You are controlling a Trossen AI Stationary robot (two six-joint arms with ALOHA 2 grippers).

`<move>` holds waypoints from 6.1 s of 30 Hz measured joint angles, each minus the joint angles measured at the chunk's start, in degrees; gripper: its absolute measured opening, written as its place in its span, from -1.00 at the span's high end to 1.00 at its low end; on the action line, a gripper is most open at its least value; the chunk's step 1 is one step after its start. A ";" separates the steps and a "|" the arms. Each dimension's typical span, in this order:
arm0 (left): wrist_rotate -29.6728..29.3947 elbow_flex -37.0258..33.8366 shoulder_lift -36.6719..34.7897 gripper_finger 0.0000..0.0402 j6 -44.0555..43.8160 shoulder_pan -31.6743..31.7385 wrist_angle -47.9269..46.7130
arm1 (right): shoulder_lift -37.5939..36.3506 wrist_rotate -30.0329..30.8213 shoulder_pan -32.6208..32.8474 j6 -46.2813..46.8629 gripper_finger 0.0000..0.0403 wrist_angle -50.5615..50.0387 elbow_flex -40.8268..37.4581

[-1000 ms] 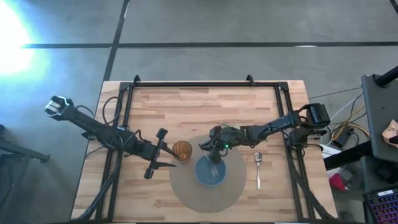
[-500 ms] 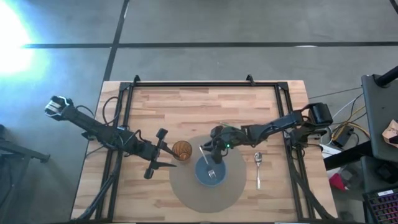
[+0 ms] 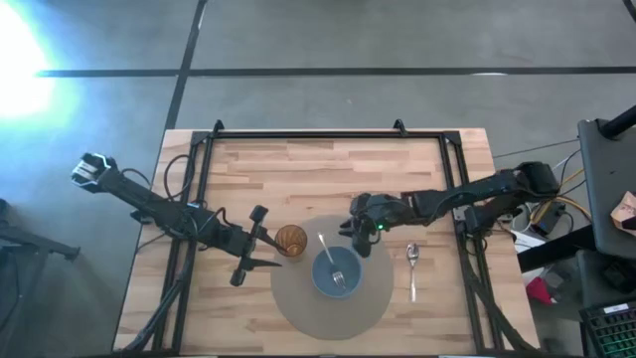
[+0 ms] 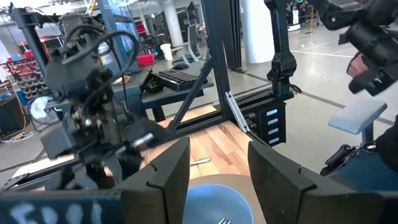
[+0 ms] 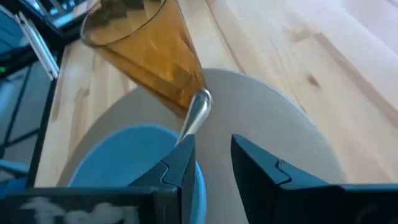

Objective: Pick & Place Utensil
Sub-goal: Put the straw into the cup on the place mat

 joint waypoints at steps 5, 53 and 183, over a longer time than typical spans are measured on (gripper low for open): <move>0.00 0.00 0.00 0.17 0.00 0.00 -0.02 | -6.36 0.13 -0.07 -0.93 0.53 -6.86 -0.01; 0.00 0.00 0.00 0.17 0.00 0.02 -0.10 | -0.99 7.01 -12.24 -3.71 0.25 -51.74 -0.02; -19.97 21.73 0.00 0.17 -26.12 17.23 -33.05 | 1.29 49.97 10.40 -50.82 0.95 -60.01 30.14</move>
